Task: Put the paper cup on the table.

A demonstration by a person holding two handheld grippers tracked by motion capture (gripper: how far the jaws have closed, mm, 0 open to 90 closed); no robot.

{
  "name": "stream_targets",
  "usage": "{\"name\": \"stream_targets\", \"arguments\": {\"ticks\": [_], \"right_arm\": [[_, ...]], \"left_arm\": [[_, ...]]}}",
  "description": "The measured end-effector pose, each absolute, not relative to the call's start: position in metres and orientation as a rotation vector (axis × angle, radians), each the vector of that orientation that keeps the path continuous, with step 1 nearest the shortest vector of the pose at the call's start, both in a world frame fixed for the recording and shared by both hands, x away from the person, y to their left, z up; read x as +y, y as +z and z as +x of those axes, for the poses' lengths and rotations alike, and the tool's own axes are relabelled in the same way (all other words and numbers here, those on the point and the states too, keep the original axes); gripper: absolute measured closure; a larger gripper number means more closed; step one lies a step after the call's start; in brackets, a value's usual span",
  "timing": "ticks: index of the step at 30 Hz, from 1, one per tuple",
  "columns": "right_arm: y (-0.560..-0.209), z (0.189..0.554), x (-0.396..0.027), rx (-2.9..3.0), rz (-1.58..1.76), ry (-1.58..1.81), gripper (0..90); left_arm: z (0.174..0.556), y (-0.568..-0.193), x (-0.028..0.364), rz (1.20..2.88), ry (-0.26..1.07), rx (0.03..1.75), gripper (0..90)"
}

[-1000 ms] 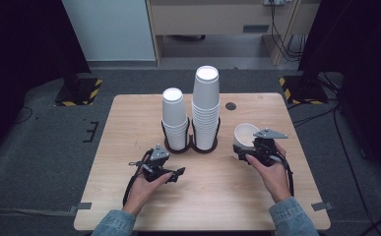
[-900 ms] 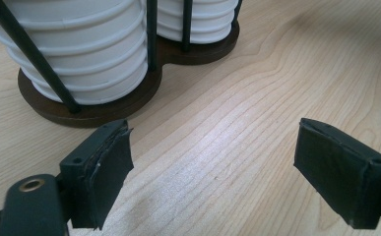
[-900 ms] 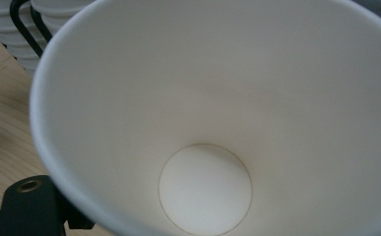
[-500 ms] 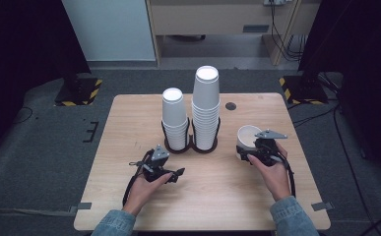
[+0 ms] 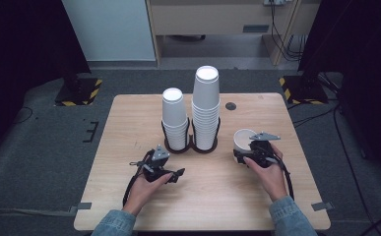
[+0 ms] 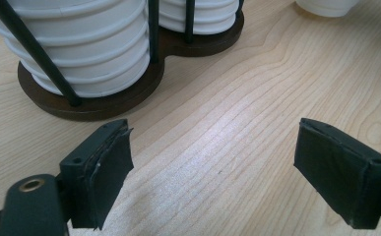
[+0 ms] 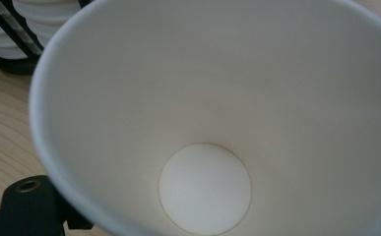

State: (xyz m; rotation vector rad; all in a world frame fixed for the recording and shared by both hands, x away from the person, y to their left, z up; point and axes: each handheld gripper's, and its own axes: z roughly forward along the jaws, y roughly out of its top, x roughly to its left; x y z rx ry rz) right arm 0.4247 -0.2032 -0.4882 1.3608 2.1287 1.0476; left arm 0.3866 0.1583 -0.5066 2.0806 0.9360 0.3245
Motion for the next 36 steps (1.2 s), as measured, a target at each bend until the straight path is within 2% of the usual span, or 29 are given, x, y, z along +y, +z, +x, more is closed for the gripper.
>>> {"name": "stream_targets", "arguments": {"ticks": [14, 26, 36], "right_arm": [[-0.493, 0.424, -0.196, 2.185, 1.342, 1.004, 14.3], [-0.494, 0.416, -0.202, 2.223, 1.366, 0.993, 6.4], [-0.496, 0.405, -0.207, 2.263, 1.345, 0.956, 6.0]], "left_arm": [[0.387, -0.506, 0.159, 2.079, 0.327, 0.941, 13.4], [0.386, -0.506, 0.161, 2.076, 0.327, 0.943, 13.4], [0.386, -0.506, 0.162, 2.076, 0.328, 0.947, 13.4]]}}
